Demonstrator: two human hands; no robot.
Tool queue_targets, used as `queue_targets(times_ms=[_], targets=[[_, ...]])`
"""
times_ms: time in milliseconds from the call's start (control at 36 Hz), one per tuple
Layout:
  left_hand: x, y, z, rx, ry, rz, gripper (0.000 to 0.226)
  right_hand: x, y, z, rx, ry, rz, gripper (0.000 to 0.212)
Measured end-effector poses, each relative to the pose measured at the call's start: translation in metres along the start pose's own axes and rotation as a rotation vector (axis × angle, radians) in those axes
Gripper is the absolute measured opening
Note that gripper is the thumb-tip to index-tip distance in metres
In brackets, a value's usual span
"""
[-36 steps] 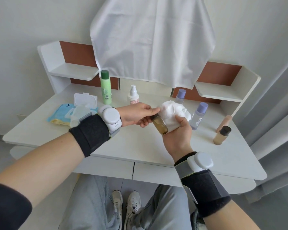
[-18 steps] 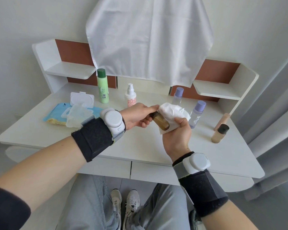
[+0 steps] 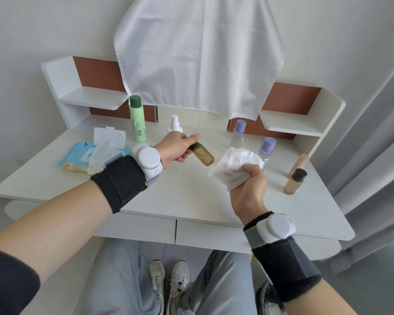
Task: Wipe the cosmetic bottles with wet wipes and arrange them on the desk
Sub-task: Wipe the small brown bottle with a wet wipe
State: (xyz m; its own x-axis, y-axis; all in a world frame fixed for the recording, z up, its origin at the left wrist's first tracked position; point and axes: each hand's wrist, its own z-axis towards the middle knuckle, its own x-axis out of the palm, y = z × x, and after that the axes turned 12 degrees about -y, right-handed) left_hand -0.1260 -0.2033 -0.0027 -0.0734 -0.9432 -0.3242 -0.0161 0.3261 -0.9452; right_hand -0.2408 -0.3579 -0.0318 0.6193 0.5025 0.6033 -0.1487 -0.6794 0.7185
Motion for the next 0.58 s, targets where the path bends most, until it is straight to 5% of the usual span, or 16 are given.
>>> queue_targets(times_ms=[306, 583], targets=[[-0.012, 0.004, 0.005, 0.446, -0.001, 0.359, 0.009, -0.005, 0.002, 0.021, 0.057, -0.029, 0.017, 0.038], [-0.005, 0.012, -0.001, 0.619, -0.034, 0.632, 0.02, -0.002, 0.001, 0.013, 0.128, 0.109, -0.062, 0.065]])
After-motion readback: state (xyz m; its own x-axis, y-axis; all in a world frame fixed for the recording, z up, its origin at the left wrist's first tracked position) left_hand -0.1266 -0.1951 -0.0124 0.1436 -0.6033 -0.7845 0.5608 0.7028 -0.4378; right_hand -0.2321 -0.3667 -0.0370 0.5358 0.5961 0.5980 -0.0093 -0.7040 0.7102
